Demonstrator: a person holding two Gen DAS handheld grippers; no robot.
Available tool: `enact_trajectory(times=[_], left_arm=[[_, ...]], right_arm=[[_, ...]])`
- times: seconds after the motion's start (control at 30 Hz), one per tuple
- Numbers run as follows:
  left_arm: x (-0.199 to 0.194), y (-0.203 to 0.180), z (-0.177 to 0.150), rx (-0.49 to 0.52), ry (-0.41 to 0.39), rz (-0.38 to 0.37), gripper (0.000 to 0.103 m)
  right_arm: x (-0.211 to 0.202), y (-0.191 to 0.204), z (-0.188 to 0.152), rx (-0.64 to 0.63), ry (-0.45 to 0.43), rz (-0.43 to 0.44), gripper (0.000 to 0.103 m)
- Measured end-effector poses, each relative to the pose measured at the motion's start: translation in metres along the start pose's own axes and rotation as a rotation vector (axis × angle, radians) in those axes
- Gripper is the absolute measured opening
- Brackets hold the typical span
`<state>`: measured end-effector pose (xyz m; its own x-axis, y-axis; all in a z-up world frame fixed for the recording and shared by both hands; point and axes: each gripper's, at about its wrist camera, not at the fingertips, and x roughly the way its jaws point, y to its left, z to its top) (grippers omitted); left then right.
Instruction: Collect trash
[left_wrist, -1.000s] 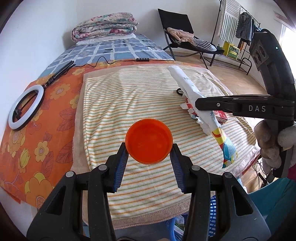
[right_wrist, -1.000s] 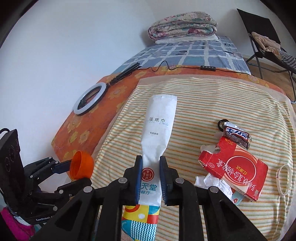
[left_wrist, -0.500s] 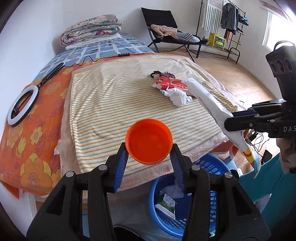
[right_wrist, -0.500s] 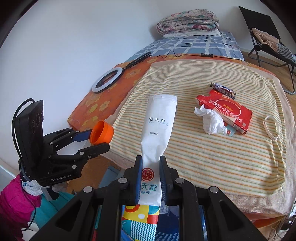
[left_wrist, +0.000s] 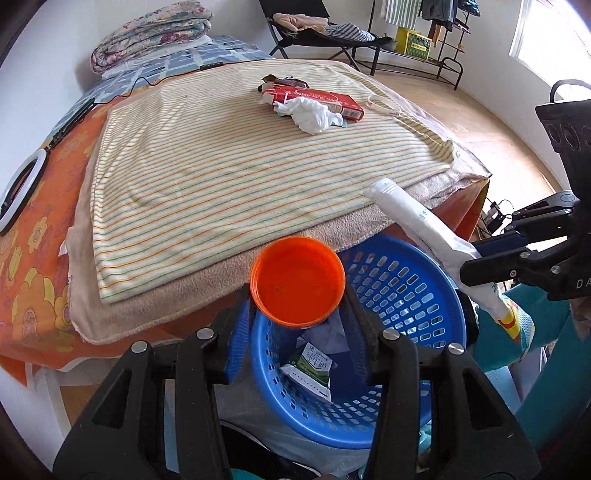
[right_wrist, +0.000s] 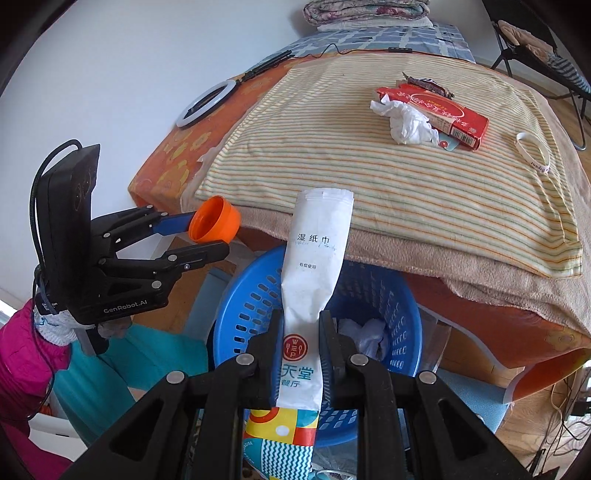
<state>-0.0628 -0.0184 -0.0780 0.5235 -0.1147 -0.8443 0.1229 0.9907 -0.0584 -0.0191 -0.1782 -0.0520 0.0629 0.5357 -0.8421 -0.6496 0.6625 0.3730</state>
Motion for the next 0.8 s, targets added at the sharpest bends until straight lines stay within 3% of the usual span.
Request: enact_trajectory(times=[0.3, 0.8], left_arm=[[0.024, -0.015, -0.02, 0.021, 0.066, -0.015, 0.047], [0.061, -0.026, -0.043, 0.026, 0.18, -0.027, 0.047]], right_arm=[[0.031, -0.004, -0.025, -0.001, 0.095, 0.012, 0.016], [0.065, -0.022, -0.032, 0.05, 0.179, -0.023, 0.018]])
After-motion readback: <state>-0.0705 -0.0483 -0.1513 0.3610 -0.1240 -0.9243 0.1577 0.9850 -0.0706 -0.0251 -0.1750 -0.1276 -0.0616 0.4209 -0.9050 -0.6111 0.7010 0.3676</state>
